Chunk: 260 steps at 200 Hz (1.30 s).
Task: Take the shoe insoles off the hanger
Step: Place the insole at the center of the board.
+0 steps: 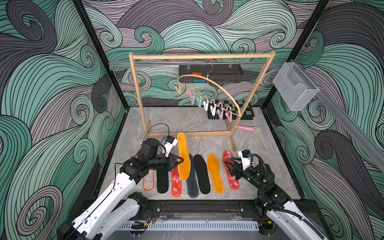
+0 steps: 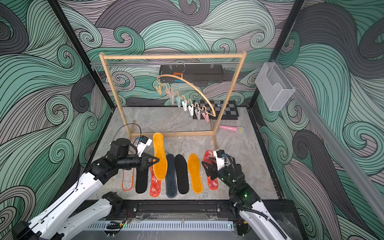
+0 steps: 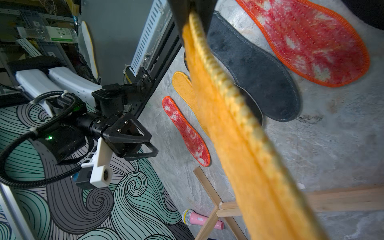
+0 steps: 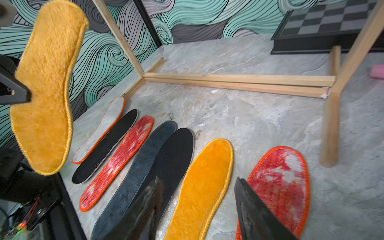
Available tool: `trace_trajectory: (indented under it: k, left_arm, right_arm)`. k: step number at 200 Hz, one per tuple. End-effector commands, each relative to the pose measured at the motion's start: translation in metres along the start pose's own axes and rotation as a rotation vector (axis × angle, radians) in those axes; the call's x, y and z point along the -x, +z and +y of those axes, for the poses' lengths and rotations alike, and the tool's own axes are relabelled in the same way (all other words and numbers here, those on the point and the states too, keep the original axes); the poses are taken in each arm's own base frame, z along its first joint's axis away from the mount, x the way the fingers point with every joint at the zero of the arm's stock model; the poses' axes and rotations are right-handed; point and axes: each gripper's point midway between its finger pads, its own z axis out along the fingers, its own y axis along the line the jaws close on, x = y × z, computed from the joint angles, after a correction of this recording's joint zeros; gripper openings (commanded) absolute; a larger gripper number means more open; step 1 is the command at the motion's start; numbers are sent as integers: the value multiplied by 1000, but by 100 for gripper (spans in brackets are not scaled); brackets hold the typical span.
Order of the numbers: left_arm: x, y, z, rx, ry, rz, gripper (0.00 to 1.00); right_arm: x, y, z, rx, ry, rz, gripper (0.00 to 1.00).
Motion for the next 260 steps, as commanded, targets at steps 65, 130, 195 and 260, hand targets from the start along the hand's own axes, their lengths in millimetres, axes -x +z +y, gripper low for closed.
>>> trace_trajectory:
  k: [65,130,195,260]
  left_arm:
    - [29,123,-60,-101,-91,90,0]
    - [26,233,-76,-196,-188,173,0]
    - [18,298,-102,-270,-191,228,0]
    - [12,342,-110,-316,-208,287,0]
  right_arm:
    - [3,-21,-36,-205,70,-90,59]
    - [2,-40,-76,-449,160,-122,61]
    - [-8,-108,-146,-962,370,-286,67]
    - [-11,-113,-147,-984,386,-283,67]
